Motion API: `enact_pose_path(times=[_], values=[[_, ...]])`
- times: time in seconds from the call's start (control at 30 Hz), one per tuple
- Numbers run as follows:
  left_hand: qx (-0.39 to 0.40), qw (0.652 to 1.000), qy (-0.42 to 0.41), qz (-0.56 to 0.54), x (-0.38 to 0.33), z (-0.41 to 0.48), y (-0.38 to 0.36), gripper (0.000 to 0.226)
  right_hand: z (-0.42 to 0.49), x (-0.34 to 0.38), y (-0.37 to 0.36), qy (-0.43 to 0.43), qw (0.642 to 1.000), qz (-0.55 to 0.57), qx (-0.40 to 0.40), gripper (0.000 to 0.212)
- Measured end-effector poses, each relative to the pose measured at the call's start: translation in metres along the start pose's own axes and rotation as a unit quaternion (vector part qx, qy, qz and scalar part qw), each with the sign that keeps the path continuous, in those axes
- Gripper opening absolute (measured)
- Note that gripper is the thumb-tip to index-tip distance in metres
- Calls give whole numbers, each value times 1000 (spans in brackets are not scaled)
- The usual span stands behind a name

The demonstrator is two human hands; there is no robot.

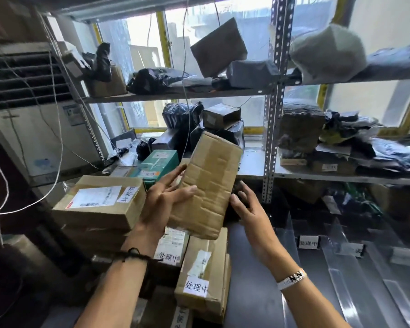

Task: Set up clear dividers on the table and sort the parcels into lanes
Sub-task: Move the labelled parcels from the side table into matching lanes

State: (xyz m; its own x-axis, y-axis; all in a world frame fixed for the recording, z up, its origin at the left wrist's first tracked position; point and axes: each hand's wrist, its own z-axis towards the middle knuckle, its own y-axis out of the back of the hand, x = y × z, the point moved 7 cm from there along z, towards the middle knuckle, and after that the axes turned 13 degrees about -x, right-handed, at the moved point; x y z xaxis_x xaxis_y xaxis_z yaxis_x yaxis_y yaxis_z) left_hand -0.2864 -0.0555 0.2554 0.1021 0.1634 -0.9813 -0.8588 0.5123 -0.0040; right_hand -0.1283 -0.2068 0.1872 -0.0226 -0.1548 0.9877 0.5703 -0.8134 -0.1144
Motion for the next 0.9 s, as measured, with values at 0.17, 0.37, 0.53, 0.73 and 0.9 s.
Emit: enact_pose_path(times=[0.17, 0.37, 0.53, 0.73, 0.9], values=[[99, 942, 147, -284, 27, -5, -40, 63, 0, 23, -5, -100, 966, 220, 87, 72], [191, 900, 184, -345, 29, -11, -86, 63, -10, 53, 12, -63, 963, 235, 111, 56], [148, 974, 43, -169, 0, 7, -100, 89, -10, 93, 46, 65, 980, 186, 17, 77], [154, 978, -106, -97, -32, -9, -135, 72, -22, 128, 62, 163, 980, 113, -14, 94], [174, 972, -95, -123, -47, -12, -142, 67, -16, 133, 84, 131, 986, 94, -46, 84]])
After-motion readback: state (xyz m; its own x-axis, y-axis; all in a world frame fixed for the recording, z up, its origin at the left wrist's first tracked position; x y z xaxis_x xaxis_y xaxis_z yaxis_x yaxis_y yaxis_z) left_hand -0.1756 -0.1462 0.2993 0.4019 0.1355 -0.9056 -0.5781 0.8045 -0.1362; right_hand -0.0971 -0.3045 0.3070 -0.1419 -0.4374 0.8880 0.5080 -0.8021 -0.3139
